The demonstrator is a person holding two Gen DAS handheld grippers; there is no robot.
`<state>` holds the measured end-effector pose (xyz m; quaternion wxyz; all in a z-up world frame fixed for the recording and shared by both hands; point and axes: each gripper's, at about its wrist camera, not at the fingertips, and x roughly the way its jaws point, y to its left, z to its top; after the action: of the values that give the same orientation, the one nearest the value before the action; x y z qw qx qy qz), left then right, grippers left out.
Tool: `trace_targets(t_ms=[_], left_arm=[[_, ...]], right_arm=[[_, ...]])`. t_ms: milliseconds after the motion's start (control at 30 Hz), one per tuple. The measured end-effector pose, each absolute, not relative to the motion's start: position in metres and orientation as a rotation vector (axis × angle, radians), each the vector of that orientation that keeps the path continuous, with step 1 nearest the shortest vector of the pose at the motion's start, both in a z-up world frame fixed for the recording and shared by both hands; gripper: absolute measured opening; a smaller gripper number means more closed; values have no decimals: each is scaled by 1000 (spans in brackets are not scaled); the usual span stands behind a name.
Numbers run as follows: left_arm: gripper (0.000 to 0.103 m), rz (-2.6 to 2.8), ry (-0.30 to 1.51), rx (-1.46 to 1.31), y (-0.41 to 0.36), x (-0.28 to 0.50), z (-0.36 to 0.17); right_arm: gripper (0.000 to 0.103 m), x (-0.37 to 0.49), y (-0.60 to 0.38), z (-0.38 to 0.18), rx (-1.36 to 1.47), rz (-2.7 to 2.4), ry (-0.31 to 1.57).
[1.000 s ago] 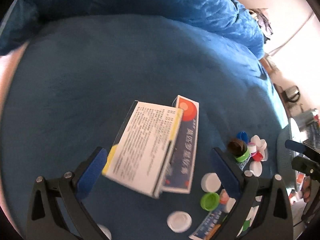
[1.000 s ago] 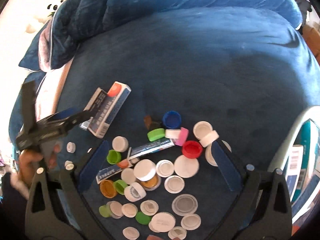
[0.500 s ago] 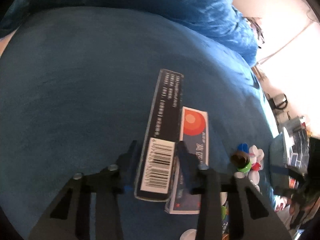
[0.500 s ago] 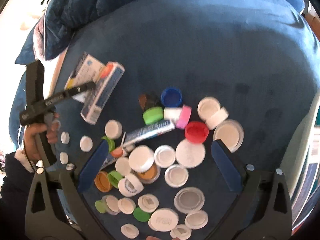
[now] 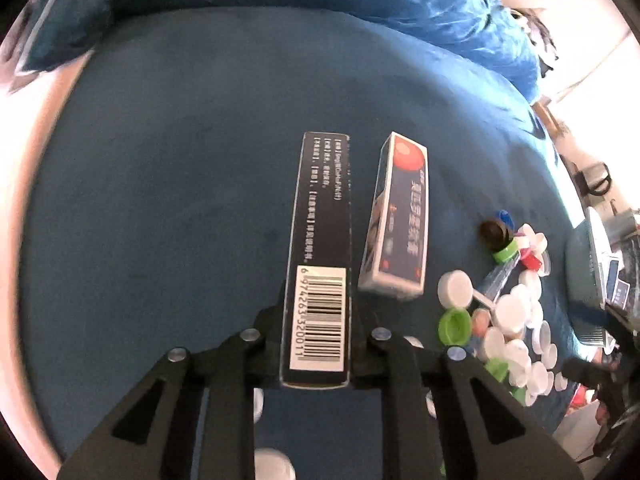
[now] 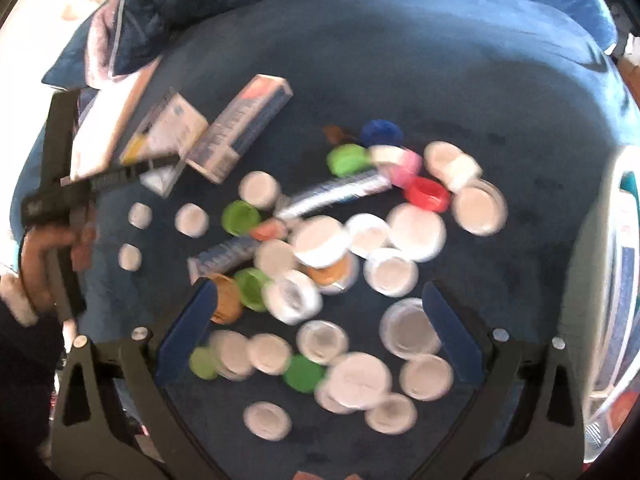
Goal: Organize objects
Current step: 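Grasp a white-and-yellow medicine box with left tool while right tool grasps a blue-and-orange box, then carry both held boxes over the basket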
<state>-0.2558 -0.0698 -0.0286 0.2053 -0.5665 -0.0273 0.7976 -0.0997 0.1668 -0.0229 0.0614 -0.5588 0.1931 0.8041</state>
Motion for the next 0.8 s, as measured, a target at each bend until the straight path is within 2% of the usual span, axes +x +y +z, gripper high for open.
trace_targets(t_ms=[33, 67, 133, 300, 400, 433, 467, 500, 533, 567, 633, 800], left_arm=[[29, 2243, -110, -1567, -75, -251, -24], [46, 2251, -139, -1558, -79, -249, -22], [57, 2312, -151, -1554, -87, -248, -15], [57, 2429, -139, -1564, -100, -252, -7], [57, 2477, -92, -1546, -105, -255, 0], [58, 2483, -71, -1539, -104, -257, 1], [61, 2485, -41, -1530, -105, -257, 2], [62, 2491, -3, -1526, -102, -257, 2], [64, 2494, 18, -1530, -101, -258, 1], [66, 2490, 57, -1550, -99, -260, -2], [69, 2458, 91, -1605, -96, -265, -14], [72, 2381, 5, -1634, -93, -273, -24]], right_arm=[[103, -113, 164, -21, -1678, 2443, 583], [103, -126, 162, -19, -1658, 2453, 587], [103, -168, 161, -22, -1640, 2441, 614], [103, -249, 155, -61, -1679, 2287, 792], [102, -269, 148, -84, -1726, 2178, 814], [98, -272, 146, -91, -1748, 2144, 818], [88, -273, 145, -97, -1761, 2115, 816], [64, -273, 145, -97, -1768, 2096, 780], [51, -272, 145, -97, -1768, 2092, 734], [45, -270, 146, -95, -1768, 2108, 714], [40, -265, 151, -91, -1762, 2153, 739], [39, -259, 161, -84, -1768, 2203, 749]])
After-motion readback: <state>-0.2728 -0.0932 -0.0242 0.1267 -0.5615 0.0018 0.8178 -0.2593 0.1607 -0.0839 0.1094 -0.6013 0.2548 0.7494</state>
